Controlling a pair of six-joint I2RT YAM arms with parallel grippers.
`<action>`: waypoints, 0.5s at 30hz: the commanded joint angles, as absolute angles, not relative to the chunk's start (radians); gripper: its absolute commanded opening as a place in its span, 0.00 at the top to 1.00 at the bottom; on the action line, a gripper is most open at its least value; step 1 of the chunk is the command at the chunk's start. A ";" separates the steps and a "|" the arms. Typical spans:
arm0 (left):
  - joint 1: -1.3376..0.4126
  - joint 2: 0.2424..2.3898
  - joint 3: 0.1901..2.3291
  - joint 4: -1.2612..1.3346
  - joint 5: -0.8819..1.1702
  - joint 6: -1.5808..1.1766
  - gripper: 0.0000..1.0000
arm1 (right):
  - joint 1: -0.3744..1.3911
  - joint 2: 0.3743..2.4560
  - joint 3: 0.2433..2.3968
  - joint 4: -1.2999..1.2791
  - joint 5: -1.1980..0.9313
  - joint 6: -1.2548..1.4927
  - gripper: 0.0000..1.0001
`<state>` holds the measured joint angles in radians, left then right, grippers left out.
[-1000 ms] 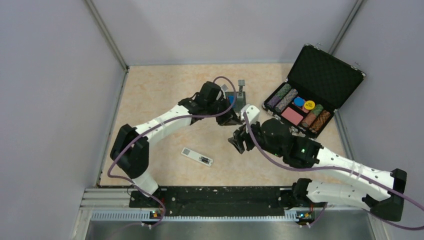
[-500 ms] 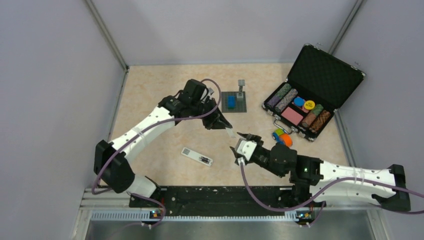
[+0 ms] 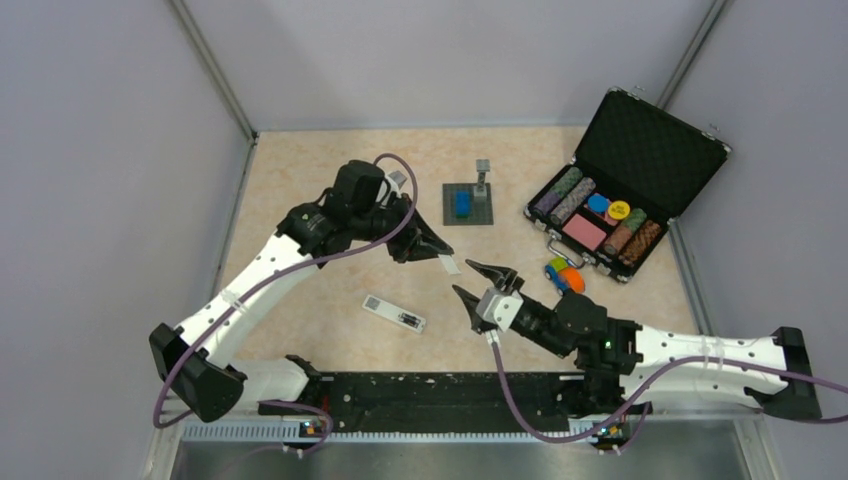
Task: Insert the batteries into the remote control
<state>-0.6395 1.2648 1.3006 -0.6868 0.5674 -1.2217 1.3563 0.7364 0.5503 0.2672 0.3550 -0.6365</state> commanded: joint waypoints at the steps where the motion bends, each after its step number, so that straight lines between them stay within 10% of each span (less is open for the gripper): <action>1: -0.644 1.245 1.283 -0.699 0.551 -1.237 1.00 | 1.377 0.755 0.593 0.344 0.301 -0.677 0.50; 15: -0.647 1.221 1.265 -0.736 0.522 -1.251 1.00 | 1.378 0.843 0.561 0.467 0.308 -0.786 0.67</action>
